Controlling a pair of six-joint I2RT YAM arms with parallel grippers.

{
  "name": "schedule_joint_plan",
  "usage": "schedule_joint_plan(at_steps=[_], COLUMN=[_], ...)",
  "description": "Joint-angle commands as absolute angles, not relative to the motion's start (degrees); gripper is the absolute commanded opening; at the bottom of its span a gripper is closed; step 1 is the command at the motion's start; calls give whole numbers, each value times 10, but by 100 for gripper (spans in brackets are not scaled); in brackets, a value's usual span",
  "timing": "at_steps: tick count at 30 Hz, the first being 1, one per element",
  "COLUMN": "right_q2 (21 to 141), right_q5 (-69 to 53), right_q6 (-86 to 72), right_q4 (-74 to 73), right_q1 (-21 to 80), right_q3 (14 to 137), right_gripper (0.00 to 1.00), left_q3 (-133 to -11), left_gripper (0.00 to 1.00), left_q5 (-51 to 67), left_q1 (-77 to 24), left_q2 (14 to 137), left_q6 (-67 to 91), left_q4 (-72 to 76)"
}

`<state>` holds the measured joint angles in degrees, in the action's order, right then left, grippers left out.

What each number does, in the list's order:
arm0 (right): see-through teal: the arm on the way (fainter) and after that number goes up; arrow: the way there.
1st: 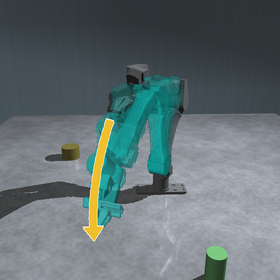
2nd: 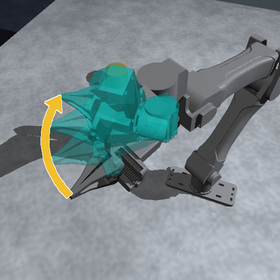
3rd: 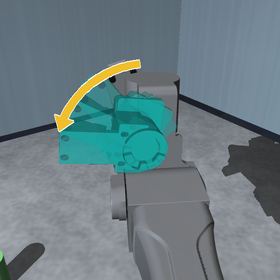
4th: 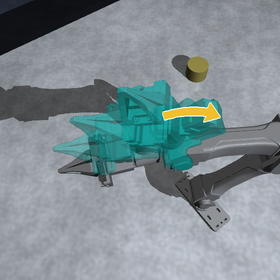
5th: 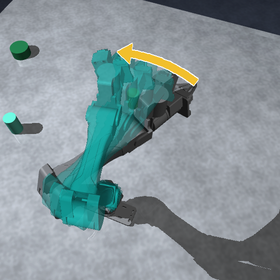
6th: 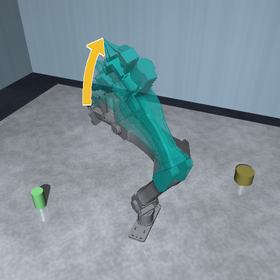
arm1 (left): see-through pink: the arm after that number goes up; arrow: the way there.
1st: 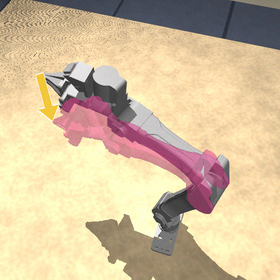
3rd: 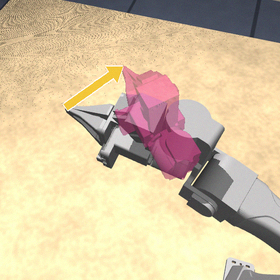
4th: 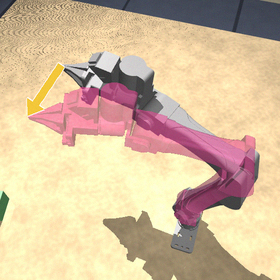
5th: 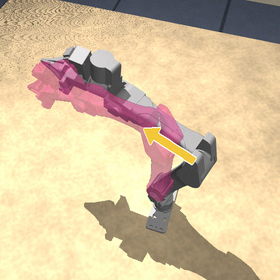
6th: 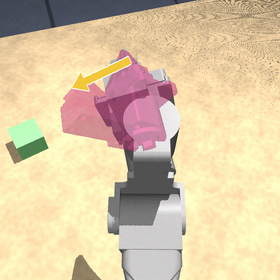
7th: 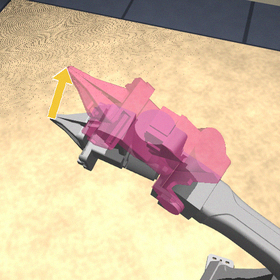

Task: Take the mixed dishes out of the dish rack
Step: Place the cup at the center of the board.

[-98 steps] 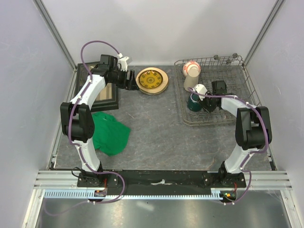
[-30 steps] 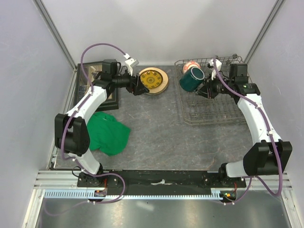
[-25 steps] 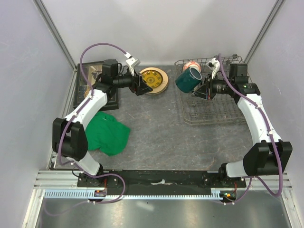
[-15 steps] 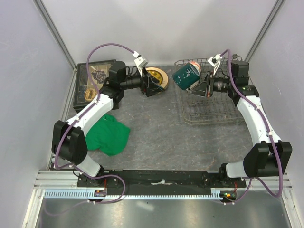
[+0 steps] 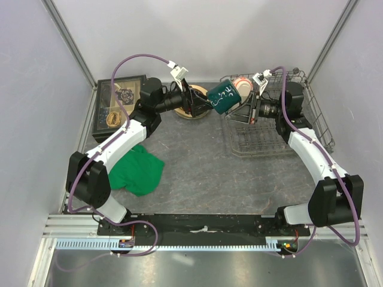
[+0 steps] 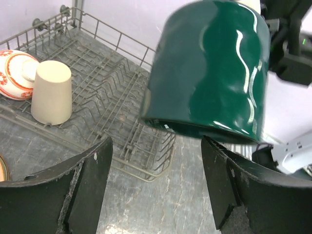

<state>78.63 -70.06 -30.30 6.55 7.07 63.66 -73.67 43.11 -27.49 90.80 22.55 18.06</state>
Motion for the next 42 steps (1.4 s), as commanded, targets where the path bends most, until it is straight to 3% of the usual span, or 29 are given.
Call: schedule_joint_plan(at_steps=[1,8,16,23,35,39,42], right_q2=[759,767,770,768,756,752,753], right_q5=[-718,-712,-695,-689,-664,-656,-653], right_q6=[-413,-421,-415,-411,-413,-416,-413], right_q4=[262,261,266,267,286,291,287], right_q1=[82,112,134,141,146,148,149], right_q3=[633,638,624,614,590,581,578], right_gripper=[0,0,0,0,2,7,11], left_q3=[-743,-741,-734,-719,-691,-691,-690], left_gripper=[80,79,68,42,26,5,2], left_q5=[405,417,444,461,467,466,467], left_q1=[-275,-275,-275,-275,-276,-276,-276], left_q2=[894,910,923,926,916,917,917], left_q6=[267,330,396,451,520,526,530], left_q4=[229,276,322,369,430,432,432])
